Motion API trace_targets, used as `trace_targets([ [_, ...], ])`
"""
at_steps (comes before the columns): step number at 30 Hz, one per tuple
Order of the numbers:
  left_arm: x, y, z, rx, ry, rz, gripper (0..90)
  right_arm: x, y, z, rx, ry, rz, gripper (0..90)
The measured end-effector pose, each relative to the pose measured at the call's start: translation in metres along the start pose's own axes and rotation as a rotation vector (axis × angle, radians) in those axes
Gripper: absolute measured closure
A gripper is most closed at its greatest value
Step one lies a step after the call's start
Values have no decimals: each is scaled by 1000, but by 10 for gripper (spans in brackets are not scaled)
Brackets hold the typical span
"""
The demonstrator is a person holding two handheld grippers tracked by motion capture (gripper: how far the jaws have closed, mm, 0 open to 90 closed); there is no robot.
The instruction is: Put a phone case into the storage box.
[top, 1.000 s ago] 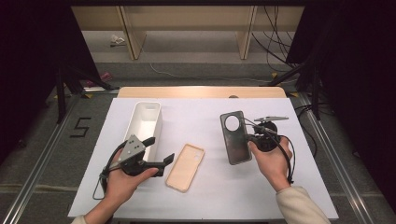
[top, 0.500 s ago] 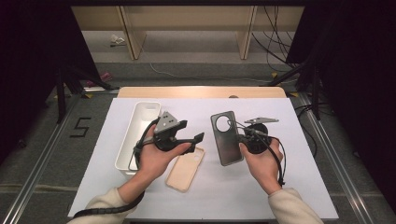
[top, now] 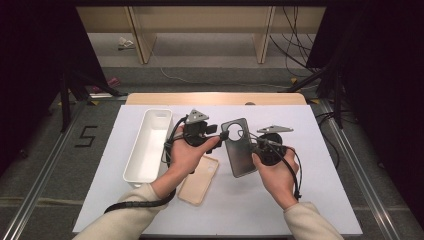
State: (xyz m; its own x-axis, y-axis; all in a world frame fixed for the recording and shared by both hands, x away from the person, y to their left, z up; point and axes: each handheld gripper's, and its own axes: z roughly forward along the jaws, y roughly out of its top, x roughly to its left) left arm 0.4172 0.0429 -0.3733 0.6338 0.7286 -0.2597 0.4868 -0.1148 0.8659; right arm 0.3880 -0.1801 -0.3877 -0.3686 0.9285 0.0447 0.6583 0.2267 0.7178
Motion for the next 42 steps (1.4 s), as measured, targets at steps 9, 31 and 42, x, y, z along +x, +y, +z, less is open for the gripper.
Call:
trace_targets([
  [9, 4, 0, 6, 12, -11, -45, 663, 3, 0, -1, -13, -12, -14, 889],
  [31, 0, 6, 1, -54, -41, -68, 820, 8, -2, 0, -35, -4, -43, 859],
  [42, 2, 11, -5, -126, -13, 73, 822, 6, -4, 0, -110, 14, -136, 540],
])
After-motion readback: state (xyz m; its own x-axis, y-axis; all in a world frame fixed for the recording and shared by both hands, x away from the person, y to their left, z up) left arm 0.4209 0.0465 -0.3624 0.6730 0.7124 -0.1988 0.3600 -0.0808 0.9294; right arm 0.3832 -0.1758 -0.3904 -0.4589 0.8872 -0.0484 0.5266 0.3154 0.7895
